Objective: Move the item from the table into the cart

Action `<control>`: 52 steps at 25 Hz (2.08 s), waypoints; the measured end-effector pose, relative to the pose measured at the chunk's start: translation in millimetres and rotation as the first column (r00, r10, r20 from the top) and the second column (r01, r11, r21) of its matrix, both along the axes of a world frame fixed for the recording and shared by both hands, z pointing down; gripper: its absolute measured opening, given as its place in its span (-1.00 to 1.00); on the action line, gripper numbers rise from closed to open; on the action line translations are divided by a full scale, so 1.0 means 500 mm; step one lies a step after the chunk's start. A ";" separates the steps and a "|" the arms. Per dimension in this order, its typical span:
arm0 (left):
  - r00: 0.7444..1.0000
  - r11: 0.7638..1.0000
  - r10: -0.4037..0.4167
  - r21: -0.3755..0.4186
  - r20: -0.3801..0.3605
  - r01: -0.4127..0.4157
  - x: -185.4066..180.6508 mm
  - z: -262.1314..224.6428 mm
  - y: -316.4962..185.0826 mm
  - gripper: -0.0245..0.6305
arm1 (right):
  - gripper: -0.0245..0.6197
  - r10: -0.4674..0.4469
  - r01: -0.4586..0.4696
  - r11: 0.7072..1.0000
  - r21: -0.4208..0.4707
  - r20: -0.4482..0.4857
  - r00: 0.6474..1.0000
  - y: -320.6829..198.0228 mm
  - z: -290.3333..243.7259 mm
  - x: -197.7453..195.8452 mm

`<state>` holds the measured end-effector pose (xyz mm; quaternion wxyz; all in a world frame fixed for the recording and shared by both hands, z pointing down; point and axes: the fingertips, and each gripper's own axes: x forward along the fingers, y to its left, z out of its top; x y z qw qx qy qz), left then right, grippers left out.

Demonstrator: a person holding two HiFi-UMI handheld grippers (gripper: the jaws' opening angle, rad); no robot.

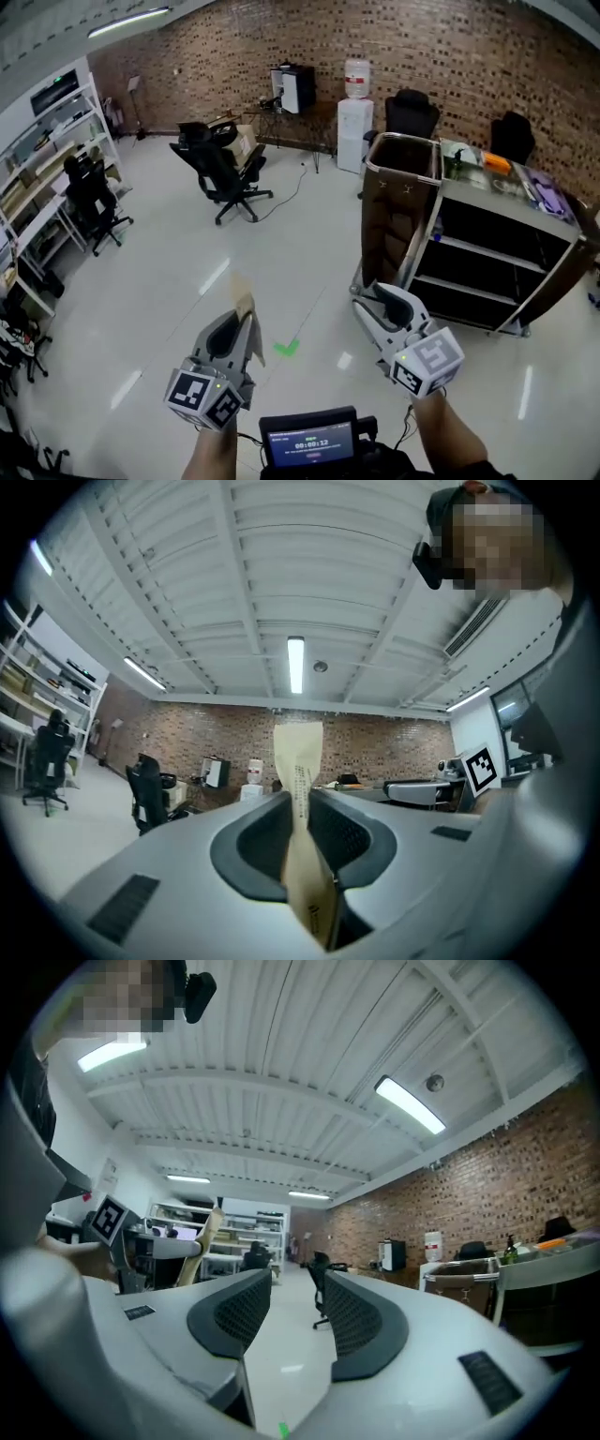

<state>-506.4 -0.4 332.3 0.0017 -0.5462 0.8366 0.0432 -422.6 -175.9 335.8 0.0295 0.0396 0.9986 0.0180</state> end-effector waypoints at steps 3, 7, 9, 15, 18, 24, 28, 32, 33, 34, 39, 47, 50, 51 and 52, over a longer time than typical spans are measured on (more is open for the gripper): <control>0.994 0.994 0.114 -0.002 0.000 -0.114 -0.066 -0.008 -0.220 -0.73 | -0.40 0.119 -0.119 0.993 -0.022 -0.004 0.993 -0.208 0.005 -0.029; 0.961 0.961 0.278 0.001 0.008 -0.278 -0.149 -0.002 -0.478 -0.73 | -0.40 0.301 -0.300 0.953 -0.041 0.007 0.954 -0.452 0.006 -0.063; 0.933 0.933 0.361 0.009 0.002 -0.361 -0.189 0.000 -0.593 -0.73 | -0.40 0.389 -0.389 0.921 -0.026 0.009 0.921 -0.544 0.005 -0.075; 0.811 0.811 0.585 0.014 0.006 -0.585 -0.239 -0.018 -0.883 -0.73 | -0.40 0.632 -0.631 0.775 -0.046 0.026 0.775 -0.768 -0.009 -0.043; 0.755 0.755 0.656 0.010 0.008 -0.656 -0.228 -0.020 -1.018 -0.73 | -0.40 0.700 -0.699 0.713 -0.050 0.011 0.714 -0.867 -0.005 -0.010; 0.660 0.660 0.751 0.032 0.008 -0.751 -0.117 -0.019 -1.299 -0.73 | -0.40 0.788 -0.787 0.615 -0.045 0.025 0.615 -1.083 0.002 0.118; 0.627 0.626 0.779 0.018 0.011 -0.779 -0.015 -0.022 -1.465 -0.72 | -0.40 0.817 -0.815 0.577 -0.051 0.026 0.576 -1.229 -0.002 0.221; 0.565 0.565 0.825 0.036 0.018 -0.825 0.060 -0.038 -1.623 -0.72 | -0.40 0.839 -0.837 0.545 -0.048 0.018 0.544 -1.372 0.005 0.276; 0.547 0.546 0.837 0.035 0.021 -0.837 0.076 -0.039 -1.663 -0.72 | -0.40 0.842 -0.841 0.539 -0.053 0.017 0.539 -1.410 0.007 0.284; 0.534 0.534 0.845 0.031 0.025 -0.845 0.090 -0.040 -1.704 -0.72 | -0.40 0.848 -0.847 0.529 -0.055 0.014 0.529 -1.449 0.009 0.293; 0.500 0.498 0.865 0.066 0.024 -0.865 0.132 -0.038 -1.930 -0.72 | -0.40 0.895 -0.895 0.446 -0.030 -0.002 0.446 -1.648 0.025 0.336; 0.458 0.456 0.889 0.073 0.003 -0.887 0.229 -0.047 -2.246 -0.73 | -0.40 0.936 -0.936 0.351 -0.030 -0.021 0.352 -1.895 0.037 0.446; 0.467 0.465 0.884 0.076 0.010 -0.882 0.321 -0.049 -2.345 -0.72 | -0.40 0.943 -0.943 0.334 -0.014 0.013 0.334 -1.988 0.025 0.551; 0.476 0.474 0.879 0.080 0.013 -0.877 0.360 -0.044 -2.384 -0.72 | -0.40 0.941 -0.941 0.338 -0.006 0.021 0.337 -2.029 0.027 0.593; 0.489 0.487 0.872 0.085 0.012 -0.869 0.404 -0.037 -2.426 -0.72 | -0.40 0.937 -0.937 0.349 0.002 0.021 0.349 -2.073 0.033 0.637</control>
